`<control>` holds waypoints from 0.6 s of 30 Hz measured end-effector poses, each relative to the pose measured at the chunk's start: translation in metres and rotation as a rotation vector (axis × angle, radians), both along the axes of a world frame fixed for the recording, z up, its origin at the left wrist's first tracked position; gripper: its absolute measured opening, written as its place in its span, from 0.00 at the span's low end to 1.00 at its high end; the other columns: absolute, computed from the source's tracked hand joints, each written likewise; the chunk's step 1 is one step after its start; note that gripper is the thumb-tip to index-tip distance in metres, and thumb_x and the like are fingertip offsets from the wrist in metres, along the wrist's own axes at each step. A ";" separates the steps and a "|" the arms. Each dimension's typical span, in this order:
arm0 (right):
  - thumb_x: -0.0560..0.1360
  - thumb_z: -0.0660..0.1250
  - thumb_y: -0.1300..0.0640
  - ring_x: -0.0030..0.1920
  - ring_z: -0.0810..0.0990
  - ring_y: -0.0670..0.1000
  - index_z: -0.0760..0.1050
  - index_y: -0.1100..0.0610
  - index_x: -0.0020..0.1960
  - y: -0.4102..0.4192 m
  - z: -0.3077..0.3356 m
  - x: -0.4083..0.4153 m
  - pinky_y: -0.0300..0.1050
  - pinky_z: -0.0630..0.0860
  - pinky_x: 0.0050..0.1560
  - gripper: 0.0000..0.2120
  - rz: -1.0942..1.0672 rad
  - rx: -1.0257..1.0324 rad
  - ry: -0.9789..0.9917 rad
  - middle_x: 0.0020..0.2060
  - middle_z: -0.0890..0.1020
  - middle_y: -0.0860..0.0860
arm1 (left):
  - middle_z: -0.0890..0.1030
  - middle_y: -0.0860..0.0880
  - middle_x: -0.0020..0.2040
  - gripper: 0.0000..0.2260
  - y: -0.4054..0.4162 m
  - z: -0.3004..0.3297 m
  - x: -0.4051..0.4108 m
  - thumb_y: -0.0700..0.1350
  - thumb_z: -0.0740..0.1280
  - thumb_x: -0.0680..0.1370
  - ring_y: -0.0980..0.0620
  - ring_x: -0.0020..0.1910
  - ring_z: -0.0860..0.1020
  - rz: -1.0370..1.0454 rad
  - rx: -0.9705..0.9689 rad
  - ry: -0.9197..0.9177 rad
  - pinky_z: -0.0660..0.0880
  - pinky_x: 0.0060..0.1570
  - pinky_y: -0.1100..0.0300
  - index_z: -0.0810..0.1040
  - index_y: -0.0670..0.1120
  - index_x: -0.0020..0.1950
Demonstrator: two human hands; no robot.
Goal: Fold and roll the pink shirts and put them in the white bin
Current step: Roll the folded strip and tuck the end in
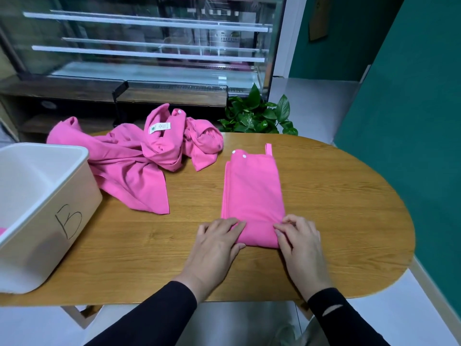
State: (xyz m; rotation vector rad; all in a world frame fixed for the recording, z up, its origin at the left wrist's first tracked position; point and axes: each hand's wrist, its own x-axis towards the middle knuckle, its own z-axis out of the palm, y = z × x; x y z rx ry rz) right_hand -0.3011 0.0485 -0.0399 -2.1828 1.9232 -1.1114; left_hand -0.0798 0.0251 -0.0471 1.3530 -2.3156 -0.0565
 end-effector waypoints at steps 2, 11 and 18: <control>0.79 0.65 0.45 0.61 0.74 0.48 0.81 0.52 0.62 0.004 -0.003 -0.003 0.46 0.68 0.58 0.17 0.049 0.029 0.066 0.59 0.77 0.43 | 0.75 0.57 0.66 0.19 0.000 0.000 0.000 0.57 0.63 0.81 0.55 0.63 0.72 0.007 -0.005 0.006 0.64 0.58 0.57 0.71 0.54 0.72; 0.78 0.63 0.40 0.57 0.71 0.43 0.74 0.50 0.71 0.007 0.000 -0.007 0.46 0.70 0.58 0.26 0.115 0.179 0.131 0.58 0.76 0.42 | 0.76 0.57 0.61 0.19 0.000 0.006 0.004 0.59 0.57 0.83 0.55 0.59 0.73 -0.017 0.060 0.090 0.66 0.56 0.57 0.71 0.53 0.71; 0.77 0.53 0.30 0.56 0.67 0.33 0.72 0.39 0.68 0.012 0.019 -0.017 0.39 0.66 0.56 0.25 0.236 0.316 0.135 0.49 0.71 0.33 | 0.76 0.65 0.58 0.22 0.002 0.004 0.019 0.63 0.68 0.74 0.64 0.57 0.71 -0.082 0.178 0.238 0.61 0.57 0.67 0.73 0.57 0.65</control>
